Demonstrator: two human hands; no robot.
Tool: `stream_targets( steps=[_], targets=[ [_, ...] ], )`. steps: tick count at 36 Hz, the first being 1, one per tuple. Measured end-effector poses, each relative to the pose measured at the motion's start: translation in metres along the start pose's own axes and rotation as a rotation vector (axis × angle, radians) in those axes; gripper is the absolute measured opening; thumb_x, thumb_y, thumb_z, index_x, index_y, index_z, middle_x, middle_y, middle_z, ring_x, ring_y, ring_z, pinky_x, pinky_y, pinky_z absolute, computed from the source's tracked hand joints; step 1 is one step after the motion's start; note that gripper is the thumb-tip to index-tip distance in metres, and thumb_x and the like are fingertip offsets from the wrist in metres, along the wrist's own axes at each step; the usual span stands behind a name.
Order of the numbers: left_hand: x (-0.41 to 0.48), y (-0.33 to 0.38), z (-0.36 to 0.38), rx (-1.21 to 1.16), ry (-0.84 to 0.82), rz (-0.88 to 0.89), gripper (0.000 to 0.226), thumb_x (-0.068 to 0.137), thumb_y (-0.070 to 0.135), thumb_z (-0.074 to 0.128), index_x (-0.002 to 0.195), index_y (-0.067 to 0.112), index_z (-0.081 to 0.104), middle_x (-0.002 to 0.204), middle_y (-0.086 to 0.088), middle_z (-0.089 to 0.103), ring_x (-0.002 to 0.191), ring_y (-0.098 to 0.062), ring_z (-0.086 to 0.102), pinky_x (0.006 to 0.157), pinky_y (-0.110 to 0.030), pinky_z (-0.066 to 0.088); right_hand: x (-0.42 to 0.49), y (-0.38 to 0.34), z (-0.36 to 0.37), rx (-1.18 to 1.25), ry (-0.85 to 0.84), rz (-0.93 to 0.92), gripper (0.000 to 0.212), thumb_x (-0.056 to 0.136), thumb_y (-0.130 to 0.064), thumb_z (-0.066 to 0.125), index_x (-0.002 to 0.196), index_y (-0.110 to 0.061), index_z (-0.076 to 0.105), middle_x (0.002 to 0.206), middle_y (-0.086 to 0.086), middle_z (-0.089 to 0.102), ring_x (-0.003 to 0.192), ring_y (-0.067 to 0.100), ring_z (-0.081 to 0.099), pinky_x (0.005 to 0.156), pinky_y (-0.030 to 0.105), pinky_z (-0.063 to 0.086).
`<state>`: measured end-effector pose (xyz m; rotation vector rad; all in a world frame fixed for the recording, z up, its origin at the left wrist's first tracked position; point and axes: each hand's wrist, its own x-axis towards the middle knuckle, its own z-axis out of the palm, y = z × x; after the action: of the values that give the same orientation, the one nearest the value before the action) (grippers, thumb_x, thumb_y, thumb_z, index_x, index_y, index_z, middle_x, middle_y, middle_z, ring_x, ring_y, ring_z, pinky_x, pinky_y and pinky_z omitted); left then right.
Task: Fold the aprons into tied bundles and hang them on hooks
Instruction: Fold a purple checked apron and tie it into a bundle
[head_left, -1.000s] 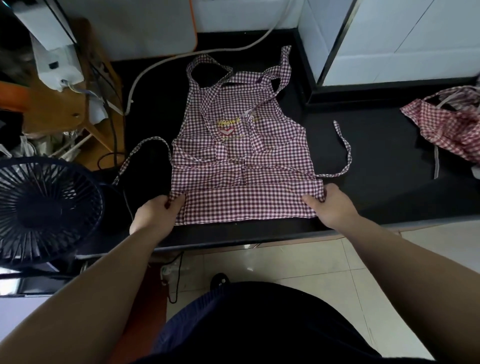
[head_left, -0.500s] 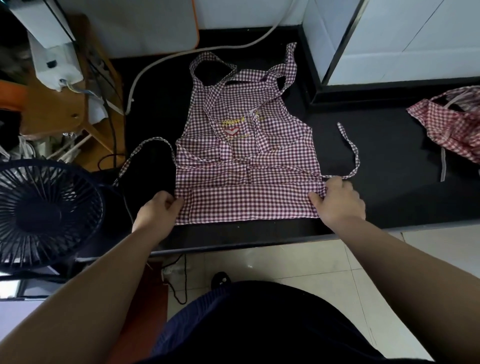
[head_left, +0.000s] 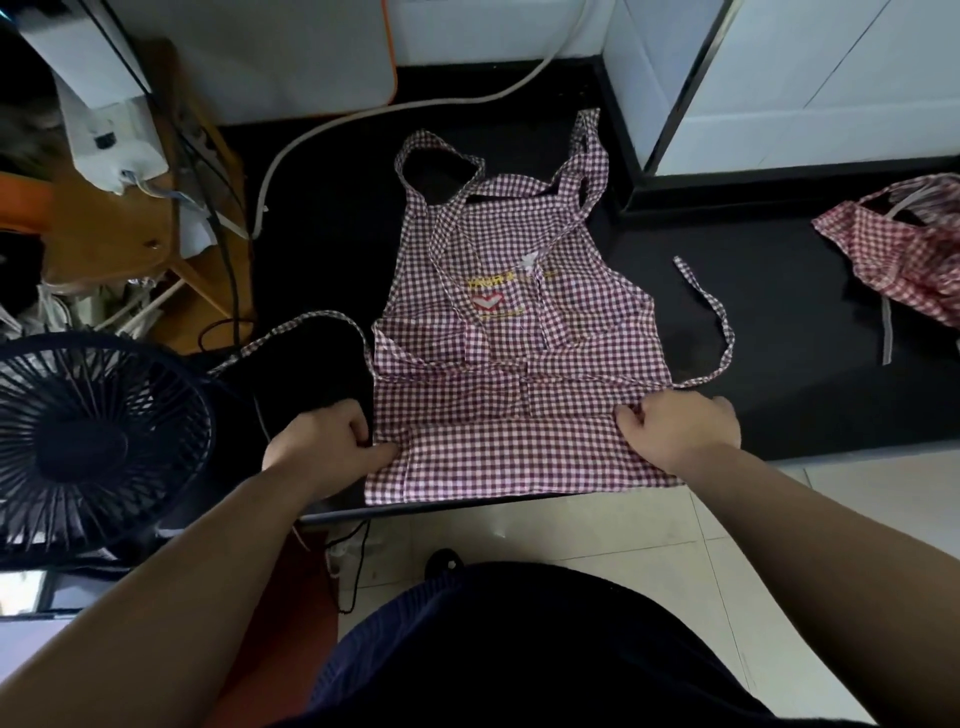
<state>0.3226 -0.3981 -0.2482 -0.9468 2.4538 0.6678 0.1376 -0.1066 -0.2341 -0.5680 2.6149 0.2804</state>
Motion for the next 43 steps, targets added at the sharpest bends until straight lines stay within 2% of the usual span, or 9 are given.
stream_targets(
  steps=[4,7,11,20,29,34,38,41,43],
  targets=[
    [0.001,0.015,-0.001,0.001,0.198,0.162,0.061,0.078,0.047,0.069,0.130,0.026,0.045,0.135,0.002,0.041,0.118,-0.020,0.047,0.087,-0.038,0.049,0.004,-0.006,-0.009,-0.036,0.180,-0.043,0.031,0.092,-0.049,0.042,0.091,-0.018,0.050,0.077,-0.003,0.056,0.076,0.018,0.051,0.080,0.034,0.041],
    [0.010,0.023,-0.004,0.117,0.117,0.262,0.075,0.089,0.048,0.056,0.151,0.028,0.018,0.156,0.004,0.010,0.136,-0.024,0.033,0.093,-0.040,0.048,0.008,-0.015,-0.018,0.222,0.067,-0.036,0.046,0.094,-0.039,0.048,0.134,-0.021,0.035,0.101,0.004,0.063,0.086,0.022,0.058,0.070,0.031,0.043],
    [0.020,0.025,-0.006,0.295,-0.040,0.276,0.070,0.096,0.054,0.039,0.153,0.032,0.007,0.160,0.004,-0.001,0.138,-0.023,0.032,0.096,-0.037,0.047,0.018,-0.018,-0.013,0.306,-0.077,0.100,0.033,0.099,-0.030,0.041,0.127,-0.015,0.046,0.118,0.011,0.059,0.105,0.029,0.057,0.085,0.036,0.047],
    [-0.002,0.007,0.006,0.267,0.234,-0.043,0.046,0.101,0.040,0.032,0.143,0.022,0.033,0.137,-0.010,0.039,0.121,-0.031,0.043,0.077,-0.040,0.045,0.016,0.005,-0.007,0.363,-0.065,0.279,0.034,0.095,-0.018,0.039,0.128,-0.011,0.039,0.123,0.017,0.055,0.111,0.037,0.054,0.090,0.044,0.045],
    [-0.009,0.009,0.007,0.136,0.276,-0.216,0.057,0.102,0.030,0.034,0.152,0.012,0.015,0.153,-0.017,0.018,0.135,-0.038,0.025,0.102,-0.049,0.036,0.009,0.022,-0.002,0.516,0.016,0.430,0.053,0.096,-0.030,0.039,0.142,-0.009,0.022,0.139,0.022,0.036,0.121,0.042,0.045,0.098,0.049,0.041],
    [-0.019,0.018,0.014,0.058,0.388,0.012,0.055,0.098,0.037,0.039,0.148,0.015,0.033,0.152,-0.012,0.029,0.135,-0.036,0.029,0.105,-0.050,0.031,-0.006,0.020,0.007,0.528,0.243,0.003,0.047,0.093,-0.044,0.047,0.127,-0.012,0.050,0.124,0.010,0.055,0.110,0.030,0.054,0.093,0.042,0.045],
    [-0.040,0.025,0.028,0.020,0.292,0.431,0.073,0.081,0.064,0.032,0.132,0.019,0.057,0.136,-0.005,0.051,0.124,-0.031,0.047,0.100,-0.045,0.039,-0.018,0.019,0.014,0.283,0.127,-0.362,0.056,0.081,-0.064,0.053,0.117,-0.021,0.055,0.119,-0.003,0.056,0.111,0.017,0.051,0.100,0.036,0.037],
    [-0.046,0.030,0.034,0.259,0.043,0.428,0.104,0.060,0.085,0.029,0.150,0.035,0.025,0.150,0.009,0.025,0.139,-0.020,0.025,0.115,-0.041,0.020,-0.022,0.022,0.021,0.094,-0.037,-0.419,0.087,0.070,-0.073,0.057,0.140,-0.028,0.030,0.144,-0.005,0.034,0.133,0.017,0.032,0.115,0.041,0.016],
    [-0.047,0.029,0.043,0.427,0.049,0.476,0.112,0.057,0.083,0.046,0.151,0.030,0.015,0.149,0.002,0.018,0.136,-0.027,0.029,0.112,-0.047,0.027,-0.022,0.025,0.025,-0.013,-0.039,-0.449,0.092,0.074,-0.067,0.058,0.146,-0.028,0.016,0.150,-0.003,0.023,0.138,0.019,0.024,0.117,0.041,0.011]
  ],
)
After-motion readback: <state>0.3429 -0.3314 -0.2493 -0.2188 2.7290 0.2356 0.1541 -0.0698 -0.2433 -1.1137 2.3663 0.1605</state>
